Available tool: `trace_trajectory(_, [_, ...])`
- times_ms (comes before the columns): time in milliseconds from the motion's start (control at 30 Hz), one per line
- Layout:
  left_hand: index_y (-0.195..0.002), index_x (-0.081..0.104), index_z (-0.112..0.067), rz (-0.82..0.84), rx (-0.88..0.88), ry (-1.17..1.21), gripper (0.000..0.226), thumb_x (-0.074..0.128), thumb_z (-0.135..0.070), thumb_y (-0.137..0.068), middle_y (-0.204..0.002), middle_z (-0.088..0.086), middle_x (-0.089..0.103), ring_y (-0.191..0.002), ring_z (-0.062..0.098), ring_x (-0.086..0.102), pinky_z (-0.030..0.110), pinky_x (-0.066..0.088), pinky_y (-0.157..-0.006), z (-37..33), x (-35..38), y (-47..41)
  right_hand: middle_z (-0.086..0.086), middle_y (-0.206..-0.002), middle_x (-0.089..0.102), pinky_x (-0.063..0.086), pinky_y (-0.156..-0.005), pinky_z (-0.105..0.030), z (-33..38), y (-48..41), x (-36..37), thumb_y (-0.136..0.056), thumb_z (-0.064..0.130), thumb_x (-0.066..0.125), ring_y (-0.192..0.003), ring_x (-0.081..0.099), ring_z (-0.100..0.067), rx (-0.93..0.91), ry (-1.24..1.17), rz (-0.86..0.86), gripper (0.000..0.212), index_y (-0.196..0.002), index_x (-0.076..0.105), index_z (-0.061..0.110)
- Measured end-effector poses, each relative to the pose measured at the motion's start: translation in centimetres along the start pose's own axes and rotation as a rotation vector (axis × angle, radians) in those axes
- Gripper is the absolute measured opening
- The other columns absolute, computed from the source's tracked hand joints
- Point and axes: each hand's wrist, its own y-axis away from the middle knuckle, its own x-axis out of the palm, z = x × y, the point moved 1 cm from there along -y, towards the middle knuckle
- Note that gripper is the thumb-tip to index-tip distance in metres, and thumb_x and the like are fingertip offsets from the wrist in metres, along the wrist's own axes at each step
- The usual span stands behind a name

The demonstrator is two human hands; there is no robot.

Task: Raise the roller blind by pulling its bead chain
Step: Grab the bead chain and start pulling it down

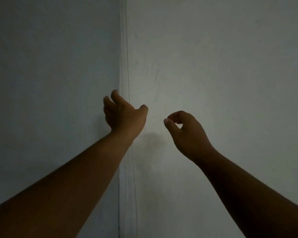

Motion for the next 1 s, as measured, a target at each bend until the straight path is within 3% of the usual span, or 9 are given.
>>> trace_trajectory(133, [-0.15,0.007,-0.024,0.218,-0.202,0.264,0.093,0.069,-0.032,-0.081,-0.156,0.011,0.022,-0.134,0.034,0.036,0.041,0.04,-0.087,1.8,0.4,-0.4,0.002,-0.11,0.064,0.037,-0.071,-0.017,0.6,-0.8,1.5,-0.097,0.038,0.046,-0.1,0.055,-0.01,0.036,-0.095,0.013,0.029,-0.111,0.061,0.017])
trace_trajectory(267, [-0.149,0.012,-0.019,0.144,-0.256,0.315,0.08,0.063,-0.028,-0.088,-0.148,0.014,0.036,-0.122,0.033,0.05,0.035,0.042,-0.078,3.4,0.8,-0.5,0.003,-0.109,0.063,0.034,-0.071,-0.011,0.5,-1.3,2.5,-0.098,0.04,0.044,-0.099,0.055,-0.011,0.043,-0.181,0.027,0.029,-0.112,0.06,0.019])
trace_trajectory(333, [-0.144,0.027,-0.017,0.083,-0.251,0.392,0.062,0.058,-0.029,-0.091,-0.126,0.013,0.055,-0.102,0.029,0.061,0.035,0.048,-0.073,4.0,0.4,-0.5,0.004,-0.108,0.063,0.035,-0.072,-0.012,0.4,-1.5,3.1,-0.097,0.041,0.045,-0.099,0.055,-0.01,0.036,-0.216,0.05,0.029,-0.111,0.06,0.02])
trace_trajectory(433, [-0.122,0.054,-0.018,0.047,-0.192,0.53,0.039,0.059,-0.039,-0.09,-0.1,0.006,0.065,-0.083,0.021,0.063,0.033,0.052,-0.066,4.5,0.0,0.0,0.006,-0.103,0.062,0.036,-0.068,-0.014,0.8,-2.3,3.8,-0.097,0.044,0.044,-0.09,0.056,-0.007,0.035,-0.266,0.089,0.032,-0.111,0.059,0.021])
trace_trajectory(500, [-0.105,0.062,-0.018,0.024,-0.18,0.651,0.03,0.056,-0.044,-0.091,-0.075,-0.001,0.061,-0.062,0.012,0.055,0.024,0.046,-0.051,5.1,-0.1,0.8,0.009,-0.1,0.062,0.038,-0.067,-0.018,1.4,-2.8,4.1,-0.095,0.052,0.041,-0.088,0.055,-0.001,0.048,-0.359,0.125,0.038,-0.11,0.058,0.022])
trace_trajectory(567, [-0.087,0.063,-0.019,-0.018,-0.203,0.729,0.029,0.051,-0.045,-0.095,-0.056,-0.007,0.049,-0.048,0.007,0.043,0.018,0.036,-0.042,5.6,-0.1,2.1,0.008,-0.105,0.062,0.043,-0.076,-0.024,2.2,-3.1,4.8,-0.094,0.058,0.036,-0.094,0.056,-0.003,0.071,-0.473,0.172,0.046,-0.115,0.057,0.022])
trace_trajectory(700, [-0.069,0.058,-0.024,-0.073,-0.231,0.82,0.036,0.046,-0.04,-0.099,-0.055,-0.007,0.044,-0.051,0.009,0.039,0.021,0.035,-0.046,6.2,0.1,3.9,0.008,-0.109,0.062,0.045,-0.087,-0.031,3.6,-3.2,6.4,-0.093,0.061,0.033,-0.1,0.057,-0.005,0.087,-0.605,0.243,0.05,-0.118,0.055,0.024])
trace_trajectory(800, [-0.059,0.06,-0.031,-0.089,-0.187,0.768,0.043,0.046,-0.037,-0.099,-0.048,-0.014,0.043,-0.042,0.004,0.036,0.019,0.032,-0.04,6.1,0.1,5.0,0.009,-0.108,0.062,0.046,-0.089,-0.031,4.2,-3.1,7.6,-0.092,0.062,0.035,-0.1,0.058,-0.003,0.102,-0.688,0.278,0.046,-0.115,0.055,0.028])
trace_trajectory(1000, [-0.061,0.062,-0.036,-0.071,-0.229,0.709,0.04,0.046,-0.04,-0.098,-0.048,-0.017,0.049,-0.043,0.002,0.046,0.013,0.037,-0.042,6.5,0.5,7.0,0.0,-0.107,0.067,0.049,-0.092,-0.037,4.8,-2.9,9.5,-0.093,0.057,0.042,-0.101,0.063,-0.012,0.204,-0.87,0.348,0.047,-0.115,0.06,0.02])
